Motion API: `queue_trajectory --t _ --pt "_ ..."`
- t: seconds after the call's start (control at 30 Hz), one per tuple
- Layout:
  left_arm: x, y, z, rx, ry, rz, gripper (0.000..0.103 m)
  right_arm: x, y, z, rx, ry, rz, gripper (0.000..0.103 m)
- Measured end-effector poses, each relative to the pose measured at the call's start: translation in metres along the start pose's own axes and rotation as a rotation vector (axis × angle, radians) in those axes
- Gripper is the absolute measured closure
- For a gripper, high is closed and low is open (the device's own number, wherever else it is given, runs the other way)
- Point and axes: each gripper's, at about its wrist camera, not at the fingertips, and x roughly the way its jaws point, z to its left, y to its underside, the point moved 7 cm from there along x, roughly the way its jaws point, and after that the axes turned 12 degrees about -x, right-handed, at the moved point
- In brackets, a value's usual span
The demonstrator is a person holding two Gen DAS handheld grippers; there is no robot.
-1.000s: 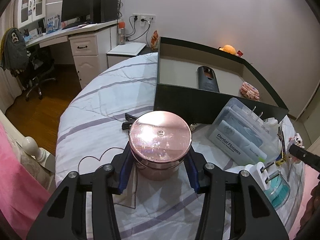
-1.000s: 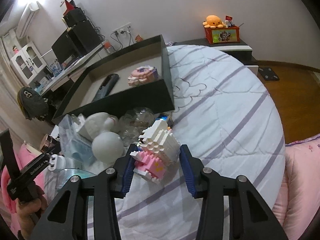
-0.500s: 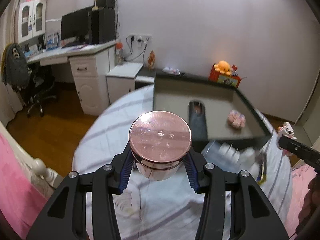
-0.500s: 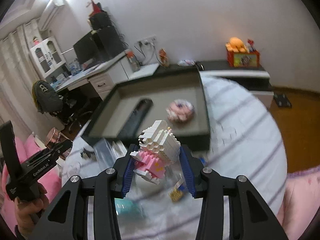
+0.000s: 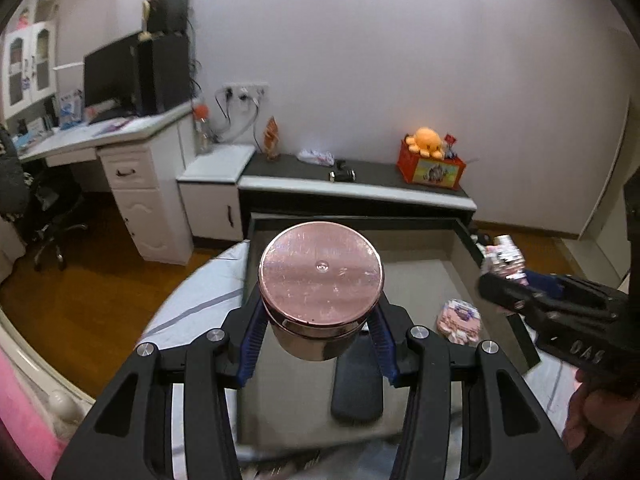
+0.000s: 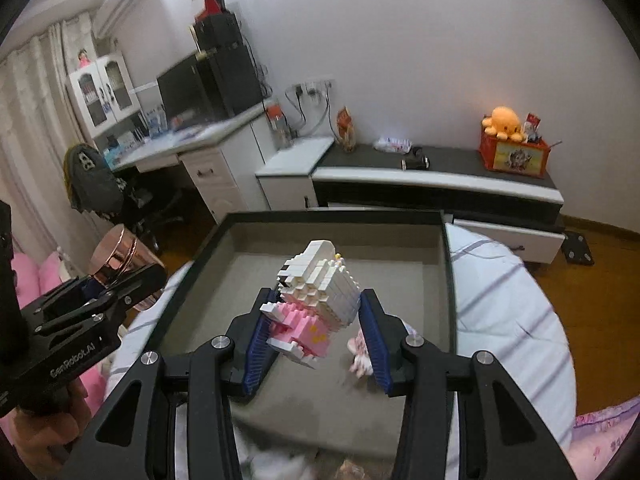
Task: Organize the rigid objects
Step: 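Lower the jar into the black box and open the left tool while the right releases the figure there, then lift both open tools away from the black box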
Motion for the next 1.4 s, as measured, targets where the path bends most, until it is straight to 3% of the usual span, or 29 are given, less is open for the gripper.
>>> queue_trajectory --t 0.13,0.37,0.43,0.47,0.57,0.63,0.7,1.03,1.4 --pt "0.047 0.003 -0.007 0.011 -0.007 0.09 0.055 0.047 0.003 -0.011 0.006 -0.008 0.092 0.059" --pt "0.085 0.02 -0.012 0.056 -0.04 0.205 0.053 0.081 0.02 -0.022 0.007 0.002 0.209 0.058" --pt "0.081 0.023 -0.01 0.062 -0.056 0.194 0.029 0.082 0.023 -0.024 0.011 0.01 0.222 0.05" --pt "0.078 0.022 -0.009 0.062 -0.061 0.185 0.024 0.08 0.023 -0.025 0.019 0.004 0.217 0.038" --pt "0.062 0.018 -0.004 0.054 -0.067 0.141 0.015 0.07 0.019 -0.027 0.013 0.03 0.199 0.019" --pt "0.045 0.014 0.0 0.034 -0.057 0.11 0.0 0.061 0.016 -0.027 0.024 0.014 0.175 0.014" --pt "0.028 0.011 0.002 0.024 -0.046 0.071 0.0 0.05 0.016 -0.026 0.028 0.03 0.158 0.0" --pt "-0.077 0.012 0.013 -0.015 -0.076 -0.106 0.0 -0.043 0.021 -0.009 0.077 0.045 -0.015 0.0" --pt "-0.149 0.045 0.015 -0.049 -0.095 -0.153 0.0 -0.135 0.055 0.028 0.06 0.08 -0.12 0.0"
